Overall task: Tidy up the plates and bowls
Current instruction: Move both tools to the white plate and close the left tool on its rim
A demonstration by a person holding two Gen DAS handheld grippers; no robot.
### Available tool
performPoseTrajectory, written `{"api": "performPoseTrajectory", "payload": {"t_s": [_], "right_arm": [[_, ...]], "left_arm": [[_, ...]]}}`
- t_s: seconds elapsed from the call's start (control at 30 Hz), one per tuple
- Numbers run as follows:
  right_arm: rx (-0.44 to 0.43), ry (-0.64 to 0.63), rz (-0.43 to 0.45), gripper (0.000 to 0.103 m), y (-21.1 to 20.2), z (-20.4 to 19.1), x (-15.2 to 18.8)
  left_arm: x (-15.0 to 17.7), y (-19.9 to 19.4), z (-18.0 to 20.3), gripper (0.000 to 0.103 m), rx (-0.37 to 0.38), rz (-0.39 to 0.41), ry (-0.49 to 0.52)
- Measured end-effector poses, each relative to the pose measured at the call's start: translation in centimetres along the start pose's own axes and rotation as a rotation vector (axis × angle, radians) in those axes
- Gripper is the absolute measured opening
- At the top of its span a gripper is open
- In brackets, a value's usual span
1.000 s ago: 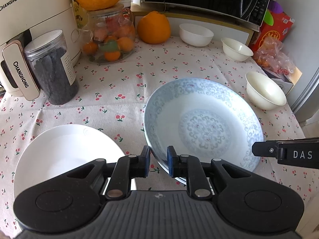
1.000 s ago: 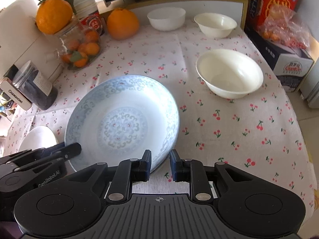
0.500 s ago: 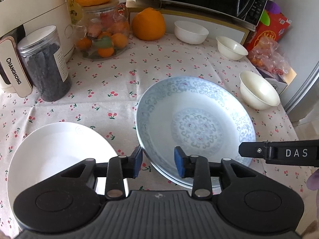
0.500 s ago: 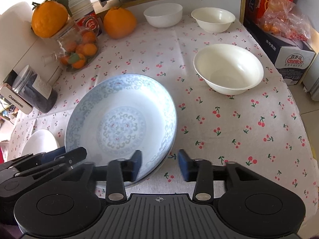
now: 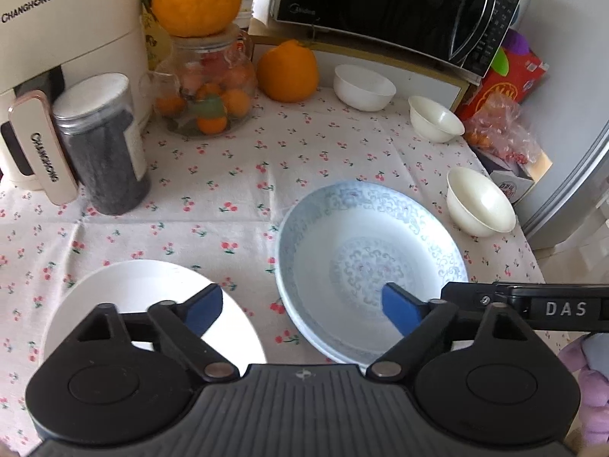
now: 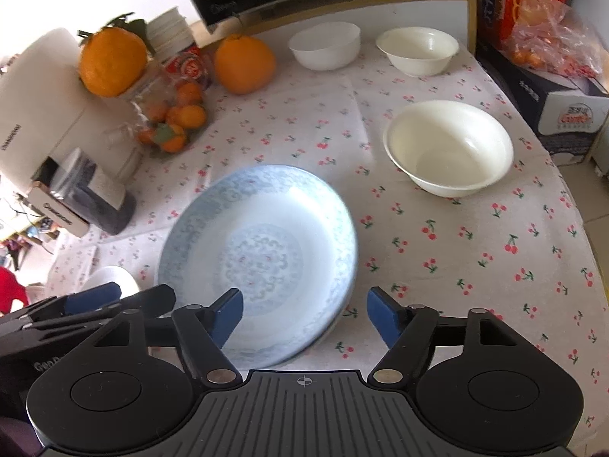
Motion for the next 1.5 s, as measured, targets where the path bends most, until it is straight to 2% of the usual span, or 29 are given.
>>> {"api": "performPoseTrajectory", "payload": {"t_s": [0.1,0.33,0.63,0.7,0.8,1.0,1.13,1.37,1.5], "right_arm": [[-0.042,-0.031,-0.003,0.079,-0.2,-1.1,0.0],[-0.109,-0.128,0.002,0.085,-0.5,-4.4,0.9],[-0.212,-0.238,-0.034,0.086,-0.4,-8.7,3.3],[-0.237,-0.251,-0.045,0.086,-0.2,-9.5,4.0],[-0.273,-0.282,-0.043,0.086,0.1,-10.6,5.2],[-0.372,-0.316,-0.043,0.086,0.9,-12.8,7.4],[-0.39,-0.318,-0.041,0.086,1.7,-13.5,8.3],[-0.37,-0.311,-0.07,0.086,3.7,-14.2,9.2],[-0.353,-0.311,-0.068,0.086,4.2,-14.4,9.5]], "left_arm": [[0.1,-0.5,-1.0,0.097,-0.025,0.004,0.003],[0.7,-1.4,-4.4,0.1,-0.067,-0.028,-0.013],[1.5,-3.0,-9.0,0.102,-0.095,-0.067,-0.032],[1.6,-3.1,-10.3,0.102,-0.083,-0.063,-0.061],[1.7,-3.0,-12.0,0.1,-0.027,-0.058,-0.086],[2.0,-2.7,-14.0,0.098,0.007,-0.069,-0.05],[2.3,-2.0,-15.4,0.093,0.018,-0.094,-0.064],[2.8,-1.3,-16.8,0.077,0.041,-0.154,-0.101],[3.1,-0.9,-17.0,0.063,0.058,-0.187,-0.113]]}}
Point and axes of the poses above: each gripper's, at about its wrist camera, not at the fingertips, and y roughly the way its jaws point, z to its right, x to its underside, the point moved 1 cm from there along y, roughly the way its jaws point
